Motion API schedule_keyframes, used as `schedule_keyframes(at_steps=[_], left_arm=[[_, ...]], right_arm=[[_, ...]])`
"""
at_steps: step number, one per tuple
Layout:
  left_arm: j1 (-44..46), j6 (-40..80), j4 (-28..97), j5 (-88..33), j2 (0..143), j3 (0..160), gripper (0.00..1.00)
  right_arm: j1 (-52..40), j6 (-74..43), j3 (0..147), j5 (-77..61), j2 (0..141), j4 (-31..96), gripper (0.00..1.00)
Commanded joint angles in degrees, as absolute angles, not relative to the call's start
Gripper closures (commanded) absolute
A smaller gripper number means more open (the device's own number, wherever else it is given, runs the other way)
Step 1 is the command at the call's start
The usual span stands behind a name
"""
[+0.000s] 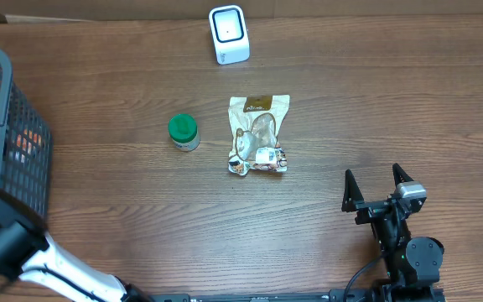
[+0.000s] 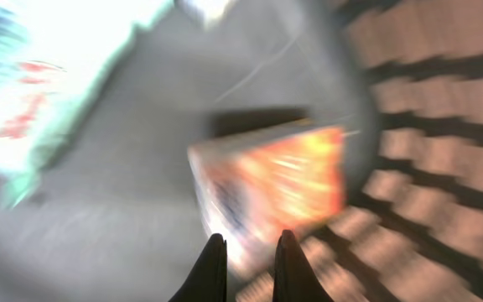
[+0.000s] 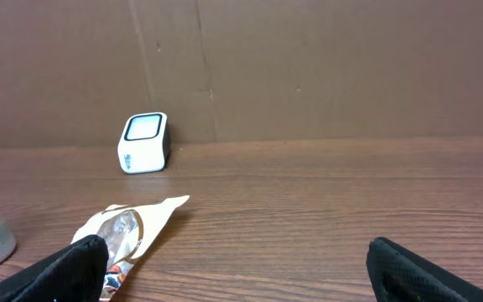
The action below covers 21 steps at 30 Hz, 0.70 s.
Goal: Scan the item barcode
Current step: 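Move the left gripper back into the basket toward an orange box, then grasp the small orange box in the basket with the left gripper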
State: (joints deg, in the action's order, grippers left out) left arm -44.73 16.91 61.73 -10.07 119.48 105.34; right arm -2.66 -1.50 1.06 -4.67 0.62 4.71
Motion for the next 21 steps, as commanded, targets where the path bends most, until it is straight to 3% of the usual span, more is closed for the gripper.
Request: schedule_keyframes(at_steps=[1,6,13,18,21], left_arm=[[-45.1,27.9,61.5,-8.4,106.0,105.6,0.96],[-44.7,36.2,64.0,-9.2,94.0,105.6,0.96],[-44.5,31.3,64.2,-5.4,88.0,105.6,0.94],[-44.6,23.6,64.3,-5.4,91.2,104.4,0.47],[-44.6,17.6,64.3,-5.4,95.1,104.3,0.39]], right_arm=[[-2.5,-1.7,0.5,-4.8,0.2,4.4,0.00],[-2.5,-1.7,0.5,-4.8,0.2,4.4,0.00],[-2.5,-1.7,0.5,-4.8,0.2,4.4,0.00],[-2.5,-1.7,0.5,-4.8,0.2,4.4,0.00],[-2.5,-1.7,0.5,-4.8,0.2,4.4,0.00]])
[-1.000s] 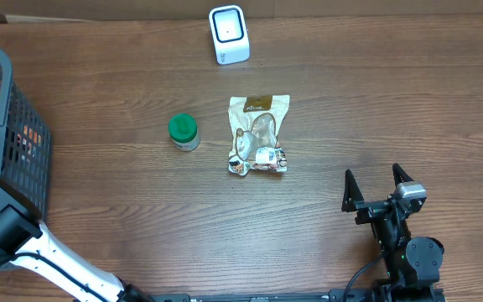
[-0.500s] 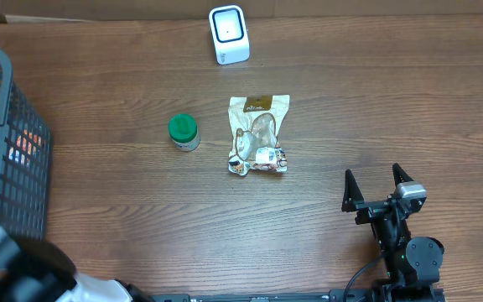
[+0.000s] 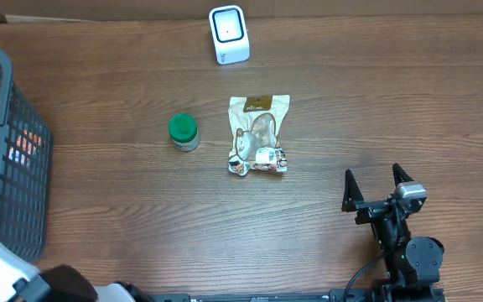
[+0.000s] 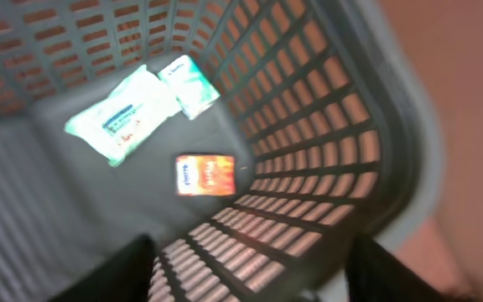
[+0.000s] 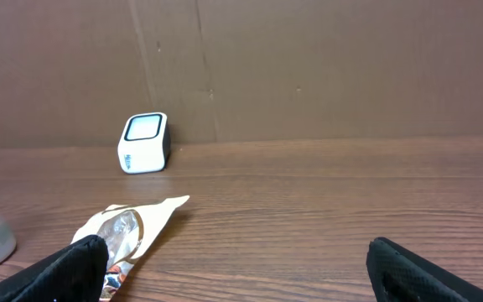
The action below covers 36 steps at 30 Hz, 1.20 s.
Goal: Scan the item barcode
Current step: 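Grasp the small orange box in the basket with the left gripper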
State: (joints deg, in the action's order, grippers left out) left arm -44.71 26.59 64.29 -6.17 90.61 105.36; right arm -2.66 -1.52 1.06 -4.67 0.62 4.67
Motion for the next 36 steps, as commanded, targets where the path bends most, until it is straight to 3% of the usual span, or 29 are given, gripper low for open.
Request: schedule_keyframes(at_steps=[1,6,14,19,29,32,36], left_arm=[[-44.6,15.5,64.4,-5.5,96.5,104.3,0.38],[-44.6,3.6,64.7,-6.0,104.1,104.3,0.34],[-44.4,-2.5,62.3,-7.3,116.4,104.3,0.31],[-44.3,-8.6,59.8,-13.6,123.3,104.3,0.17],[-44.2,-10.3,57.7,-12.0,131.3,104.3,0.17],[-44.2,-10.3,57.6,-11.4,131.8,104.3,0.23],[-44.2,-10.3,57.4,-11.4,131.9,104.4,0.56]], right_arm=[[-2.5,-1.7,0.5,-4.8,0.2,4.4,0.00],[-2.5,-1.7,0.5,-4.8,0.2,4.4,0.00],[-2.5,-1.7,0.5,-4.8,0.2,4.4,0.00],[-2.5,-1.7,0.5,-4.8,0.2,4.4,0.00],[-2.5,-1.7,0.5,-4.8,0.2,4.4,0.00],[-2.5,-1.7,0.5,-4.8,0.2,4.4,0.00],[-2.5,-1.7,0.5,-4.8,0.2,4.4,0.00]])
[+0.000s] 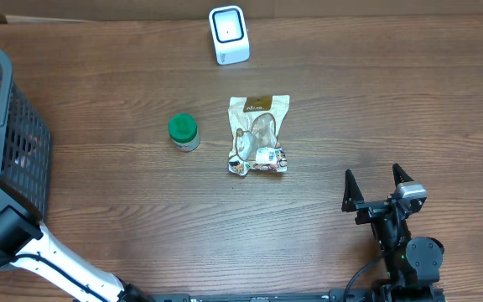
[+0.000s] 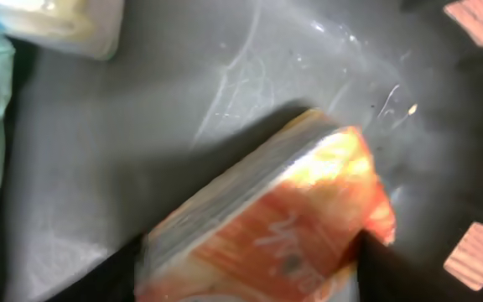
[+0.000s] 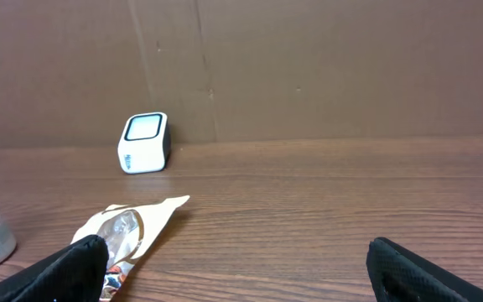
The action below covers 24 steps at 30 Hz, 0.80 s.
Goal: Scan the item barcode
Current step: 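Grasp the small orange box in the basket with the left gripper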
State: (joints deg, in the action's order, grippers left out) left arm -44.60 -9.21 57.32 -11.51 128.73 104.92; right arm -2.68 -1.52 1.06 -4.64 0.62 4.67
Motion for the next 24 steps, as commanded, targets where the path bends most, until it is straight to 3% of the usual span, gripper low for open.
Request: schedule_keyframes(at_steps=[1,3,5,13,21,24], left_arm=[[-44.2,-10.3,57.4,-11.4,131.9,104.4,0.67],[-44.2,-10.3,57.4,-11.4,131.9,104.4,0.85],[-44.2,-10.2,57.6,-11.4,131.8,104.4,0.96],[-44.2,-6.6,62.3,-11.4,130.6,107.1,0.96],[-44.7,9.3,69.1,-12.0,122.1,117.1,0.96],[-44.7,14.6,69.5,-18.3,116.3,119.4,0.96]], right_arm=[[-2.5,-1.7,0.5,-4.8,0.2,4.4,0.00],[-2.5,-1.7,0.5,-4.8,0.2,4.4,0.00],[-2.5,-1.7,0.5,-4.8,0.2,4.4,0.00],[-2.5,-1.7,0.5,-4.8,0.2,4.4,0.00],[-2.5,-1.7,0.5,-4.8,0.2,4.4,0.00],[-2.5,-1.7,0.5,-4.8,0.2,4.4,0.00]])
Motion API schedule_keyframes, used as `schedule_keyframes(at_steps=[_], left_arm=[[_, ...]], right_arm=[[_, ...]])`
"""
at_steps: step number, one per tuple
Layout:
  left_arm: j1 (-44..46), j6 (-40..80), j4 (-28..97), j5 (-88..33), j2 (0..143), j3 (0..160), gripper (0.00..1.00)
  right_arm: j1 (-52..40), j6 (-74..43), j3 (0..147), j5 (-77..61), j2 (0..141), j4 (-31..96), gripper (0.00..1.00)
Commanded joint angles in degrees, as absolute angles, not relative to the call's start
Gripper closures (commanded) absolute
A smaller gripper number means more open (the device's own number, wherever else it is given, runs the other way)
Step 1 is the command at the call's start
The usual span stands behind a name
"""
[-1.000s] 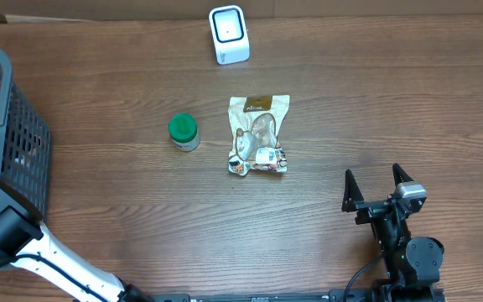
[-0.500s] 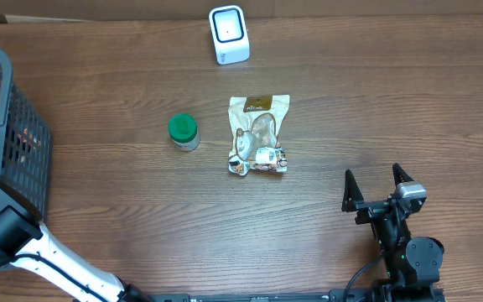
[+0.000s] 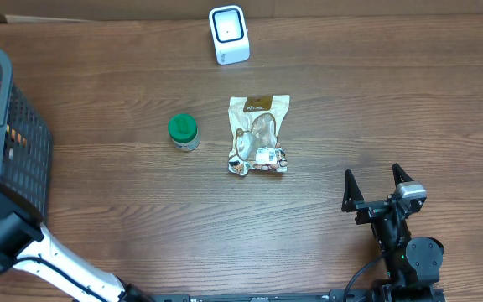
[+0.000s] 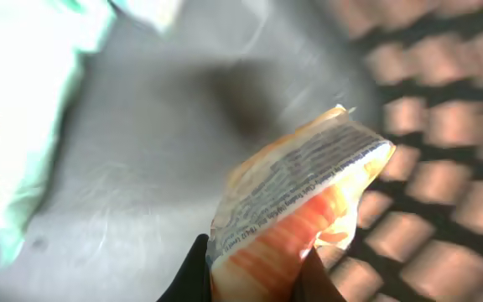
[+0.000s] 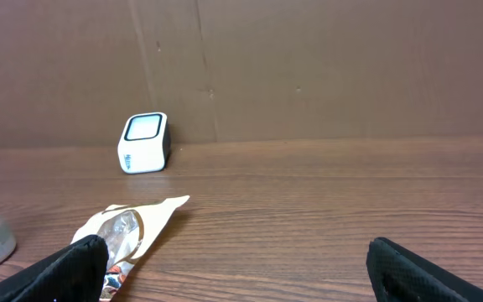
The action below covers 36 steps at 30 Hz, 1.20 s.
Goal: Scan the item barcode
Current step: 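Grasp the small orange box in the basket with the left gripper, then lift the orange box out and carry it toward the scanner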
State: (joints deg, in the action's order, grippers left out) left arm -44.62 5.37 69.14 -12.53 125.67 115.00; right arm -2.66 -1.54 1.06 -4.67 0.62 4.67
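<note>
Inside the grey basket [image 3: 25, 159] at the table's left edge, my left gripper [image 4: 251, 253] is shut on an orange packet [image 4: 300, 197]. The packet is tilted, with small print along its edge, and is held above the basket floor [image 4: 141, 193]. In the overhead view the gripper and packet are hidden in the basket. The white scanner [image 3: 228, 33] stands at the far edge of the table and also shows as the scanner [image 5: 144, 143] by the cardboard wall. My right gripper [image 3: 379, 180] rests open at the front right with nothing between its fingers [image 5: 82, 260].
A green-lidded jar [image 3: 183, 131] and a foil snack pouch [image 3: 258, 134] lie mid-table in front of the scanner. White-and-green packs [image 4: 15, 126] lie on the basket floor. The basket's mesh wall [image 4: 443, 126] stands close on the right of the packet.
The left gripper was open, its fingers on either side of the orange packet on the basket floor. Now it is shut on the packet, which is raised and tilted. The right arm is unchanged.
The left gripper was first nearly shut just over the orange packet in the basket. Then it was open high above the basket, then open low around the packet. Now it holds the packet. The right arm stayed still throughout.
</note>
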Motion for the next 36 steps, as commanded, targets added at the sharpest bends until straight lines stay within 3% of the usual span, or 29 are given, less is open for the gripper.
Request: schedule_keyframes(at_steps=[1,8,12,19,23,28,36], left_arm=[[-44.7,16.0,69.5,-22.1,113.9,119.6,0.96],[-41.4,18.4,72.0,-40.5,98.2,119.6,0.96],[-33.3,18.0,80.3,-34.0,94.0,119.6,0.96],[-9.1,15.0,84.5,-17.3,94.5,112.0,0.96],[3.7,15.9,76.6,-15.9,94.5,101.2,0.96],[13.6,23.2,65.0,-15.6,94.6,88.7,0.96],[23.1,49.6,46.8,-8.4,94.6,65.3,0.96]], right_arm=[[-2.5,-1.7,0.5,-4.8,0.2,4.4,0.00],[-2.5,-1.7,0.5,-4.8,0.2,4.4,0.00],[-2.5,-1.7,0.5,-4.8,0.2,4.4,0.00],[-2.5,-1.7,0.5,-4.8,0.2,4.4,0.00],[-2.5,-1.7,0.5,-4.8,0.2,4.4,0.00],[-2.5,-1.7,0.5,-4.8,0.2,4.4,0.00],[-2.5,-1.7,0.5,-4.8,0.2,4.4,0.00]])
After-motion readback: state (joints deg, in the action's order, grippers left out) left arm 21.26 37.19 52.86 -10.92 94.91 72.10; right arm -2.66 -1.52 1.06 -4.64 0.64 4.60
